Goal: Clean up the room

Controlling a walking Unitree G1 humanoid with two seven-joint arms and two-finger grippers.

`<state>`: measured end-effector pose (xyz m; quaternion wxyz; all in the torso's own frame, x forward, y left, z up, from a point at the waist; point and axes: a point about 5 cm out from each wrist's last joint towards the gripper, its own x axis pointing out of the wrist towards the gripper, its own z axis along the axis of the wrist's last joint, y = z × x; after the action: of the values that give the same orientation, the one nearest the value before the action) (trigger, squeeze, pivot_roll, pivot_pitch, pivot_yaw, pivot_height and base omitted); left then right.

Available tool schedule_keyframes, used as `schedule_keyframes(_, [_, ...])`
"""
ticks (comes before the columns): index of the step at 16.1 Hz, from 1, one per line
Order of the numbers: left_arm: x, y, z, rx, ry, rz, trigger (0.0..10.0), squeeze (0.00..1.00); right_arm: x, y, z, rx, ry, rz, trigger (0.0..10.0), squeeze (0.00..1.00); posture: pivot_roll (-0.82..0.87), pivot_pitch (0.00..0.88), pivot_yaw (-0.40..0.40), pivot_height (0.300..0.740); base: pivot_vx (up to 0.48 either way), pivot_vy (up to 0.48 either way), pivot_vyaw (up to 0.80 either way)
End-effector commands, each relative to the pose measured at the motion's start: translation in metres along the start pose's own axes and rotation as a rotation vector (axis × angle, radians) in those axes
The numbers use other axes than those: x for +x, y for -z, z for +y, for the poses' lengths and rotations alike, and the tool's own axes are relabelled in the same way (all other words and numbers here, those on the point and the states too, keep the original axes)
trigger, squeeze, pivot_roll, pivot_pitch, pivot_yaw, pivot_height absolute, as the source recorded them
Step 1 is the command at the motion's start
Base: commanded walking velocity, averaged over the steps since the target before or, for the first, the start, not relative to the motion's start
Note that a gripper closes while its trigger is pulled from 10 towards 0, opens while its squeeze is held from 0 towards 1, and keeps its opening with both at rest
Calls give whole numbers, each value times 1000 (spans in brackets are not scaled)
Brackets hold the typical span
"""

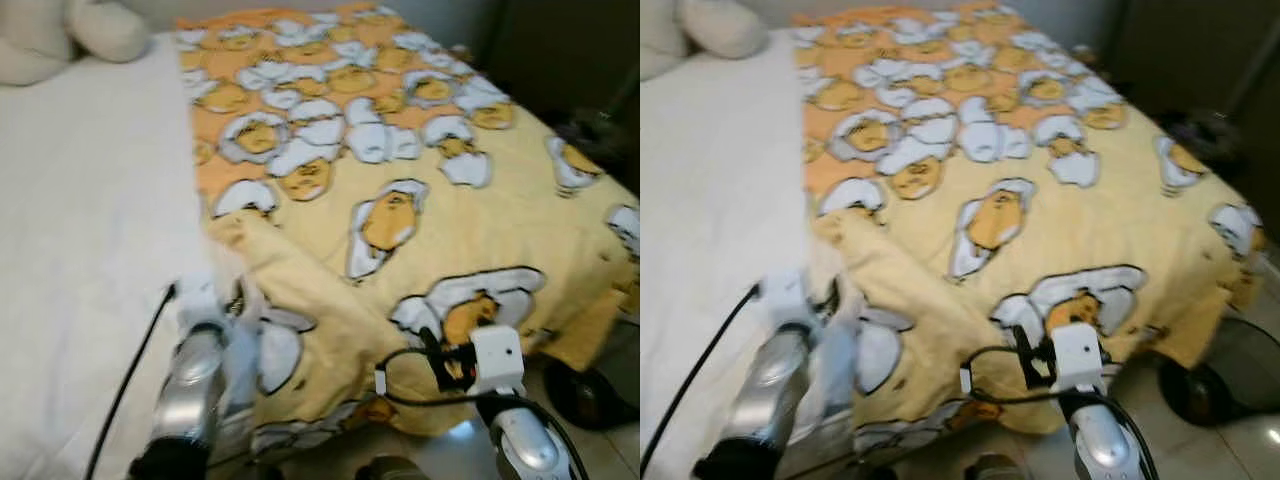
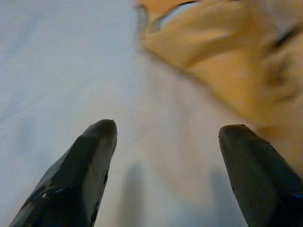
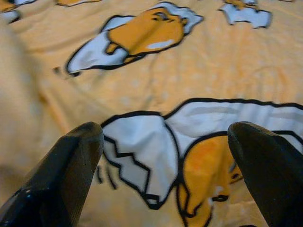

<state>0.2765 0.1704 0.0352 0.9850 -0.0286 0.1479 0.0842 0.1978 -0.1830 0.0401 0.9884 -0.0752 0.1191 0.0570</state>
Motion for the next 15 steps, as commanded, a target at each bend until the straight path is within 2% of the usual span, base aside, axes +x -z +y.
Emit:
schedule_keyframes(1, [-2,-9,-10,-13,51,-59,10000,0,-2,-3,-3,-8,0,-7,10000,0,-242,93,34,740,0,0,0])
schedule_keyframes(4, [-8,-5,-26,-46,167,-55,10000,0,-3,-1,-4,-16,-15,2,10000,0,-236,93,24,740,0,0,0])
schedule_keyframes(6, [-14,-8,-36,-105,262,-77,10000,0,-5,-1,-4,-22,-25,6,10000,0,-235,92,15,740,0,0,0])
schedule_keyframes(8, [-23,-1,-50,-71,372,-57,10000,0,-7,0,-4,-27,-34,14,10000,0,-239,98,10,740,0,0,0])
schedule_keyframes(9, [-27,14,-56,-45,413,7,10000,0,-9,1,-5,-28,-36,18,10000,0,-246,105,9,740,0,0,0])
schedule_keyframes(15, [-39,35,-56,-55,446,64,10000,0,-18,6,-6,-26,-31,42,10000,0,-252,132,7,740,0,0,0])
